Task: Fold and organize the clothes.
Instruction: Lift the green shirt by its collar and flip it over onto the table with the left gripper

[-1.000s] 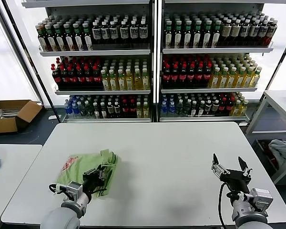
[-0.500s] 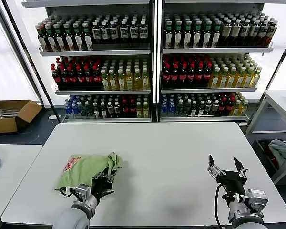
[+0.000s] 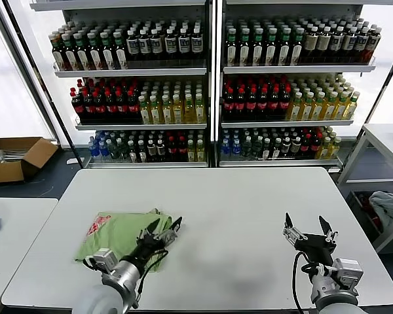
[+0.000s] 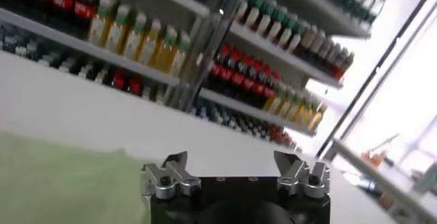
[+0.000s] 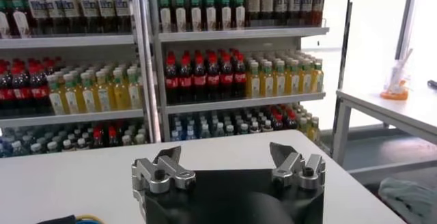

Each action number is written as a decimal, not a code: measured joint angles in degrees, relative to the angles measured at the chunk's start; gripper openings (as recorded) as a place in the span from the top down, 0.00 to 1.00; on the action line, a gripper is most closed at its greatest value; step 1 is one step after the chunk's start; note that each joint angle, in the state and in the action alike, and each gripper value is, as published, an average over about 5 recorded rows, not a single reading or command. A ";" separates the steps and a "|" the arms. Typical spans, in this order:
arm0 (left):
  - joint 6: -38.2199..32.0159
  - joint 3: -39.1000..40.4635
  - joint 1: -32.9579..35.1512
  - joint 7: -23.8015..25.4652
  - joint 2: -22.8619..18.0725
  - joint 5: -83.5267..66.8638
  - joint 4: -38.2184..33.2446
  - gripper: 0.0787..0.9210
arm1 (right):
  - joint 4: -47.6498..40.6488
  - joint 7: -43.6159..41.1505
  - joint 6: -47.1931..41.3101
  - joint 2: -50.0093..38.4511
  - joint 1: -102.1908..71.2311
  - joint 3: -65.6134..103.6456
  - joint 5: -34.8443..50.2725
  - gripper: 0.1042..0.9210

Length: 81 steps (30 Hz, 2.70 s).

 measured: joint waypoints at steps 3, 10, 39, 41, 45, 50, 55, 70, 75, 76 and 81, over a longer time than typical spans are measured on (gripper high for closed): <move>-0.98 -2.05 -0.35 -0.26 1.36 -0.98 -0.29 0.12 | -0.36 -0.02 0.11 -0.01 0.38 -0.51 -0.04 0.12; -2.58 -9.13 1.03 1.51 5.69 7.39 1.71 0.12 | -1.31 -0.03 0.22 0.07 1.39 -1.75 -0.50 0.12; -0.47 -17.57 2.24 6.67 10.42 19.01 13.08 0.12 | -1.35 0.05 0.92 0.27 0.17 -2.77 -1.48 0.12; -0.14 -17.62 2.00 6.81 10.46 18.03 13.84 0.12 | -1.31 0.04 1.01 0.27 0.00 -2.90 -1.63 0.12; 0.41 -17.77 1.46 6.91 10.66 15.85 15.23 0.12 | -1.14 0.04 1.14 0.24 -0.35 -3.00 -1.81 0.12; 0.76 -18.07 0.63 7.13 11.15 13.10 17.12 0.12 | -0.71 0.01 1.20 0.26 -0.76 -2.98 -1.87 0.12; 1.05 -18.17 0.43 7.46 11.47 11.01 18.92 0.12 | -0.34 -0.02 1.27 0.29 -1.00 -2.85 -1.89 0.12; 1.07 -17.97 0.05 8.73 11.30 7.82 21.49 0.38 | 0.09 0.01 1.60 0.40 -1.68 -2.74 -2.08 0.12; 0.57 -17.98 0.20 9.01 11.10 7.36 21.49 0.56 | 0.12 0.03 1.61 0.40 -1.49 -2.74 -2.08 0.12; 0.44 -18.00 0.21 9.04 11.07 7.24 21.51 0.59 | 0.11 0.03 1.61 0.41 -1.45 -2.78 -2.08 0.12; -0.22 -18.35 0.39 9.06 11.09 6.44 21.56 0.76 | 0.03 0.04 1.61 0.32 -1.17 -2.75 -2.06 0.12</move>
